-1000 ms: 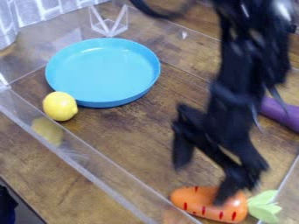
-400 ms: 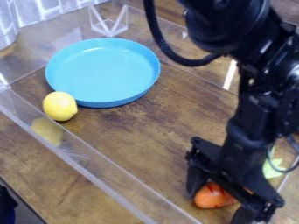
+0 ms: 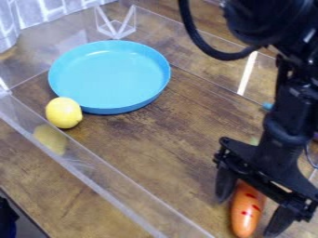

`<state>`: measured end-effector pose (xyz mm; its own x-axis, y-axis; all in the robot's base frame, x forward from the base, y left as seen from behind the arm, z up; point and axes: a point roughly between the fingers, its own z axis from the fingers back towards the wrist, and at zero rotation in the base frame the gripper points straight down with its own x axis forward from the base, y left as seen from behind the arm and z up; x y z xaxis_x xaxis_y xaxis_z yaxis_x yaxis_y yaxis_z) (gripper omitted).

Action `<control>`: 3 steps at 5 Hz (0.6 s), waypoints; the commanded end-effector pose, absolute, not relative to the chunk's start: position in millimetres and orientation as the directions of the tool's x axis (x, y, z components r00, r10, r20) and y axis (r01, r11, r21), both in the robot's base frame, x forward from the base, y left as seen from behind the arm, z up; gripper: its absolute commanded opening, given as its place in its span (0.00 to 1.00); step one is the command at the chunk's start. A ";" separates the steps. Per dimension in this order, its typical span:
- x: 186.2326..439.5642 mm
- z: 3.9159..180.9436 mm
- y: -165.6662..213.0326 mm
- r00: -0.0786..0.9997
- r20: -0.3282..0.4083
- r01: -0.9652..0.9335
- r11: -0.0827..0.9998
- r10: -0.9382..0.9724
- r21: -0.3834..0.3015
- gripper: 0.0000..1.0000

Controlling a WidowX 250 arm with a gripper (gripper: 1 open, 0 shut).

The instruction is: Move the carrot to the right side

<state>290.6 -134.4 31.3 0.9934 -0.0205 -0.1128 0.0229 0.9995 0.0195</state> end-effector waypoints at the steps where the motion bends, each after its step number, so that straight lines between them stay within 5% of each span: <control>1: 300.5 44.6 -139.6 0.995 -0.074 0.074 0.997 -0.073 0.010 1.00; 3: 298.4 40.6 -143.8 0.989 -0.087 0.125 0.992 -0.123 0.024 1.00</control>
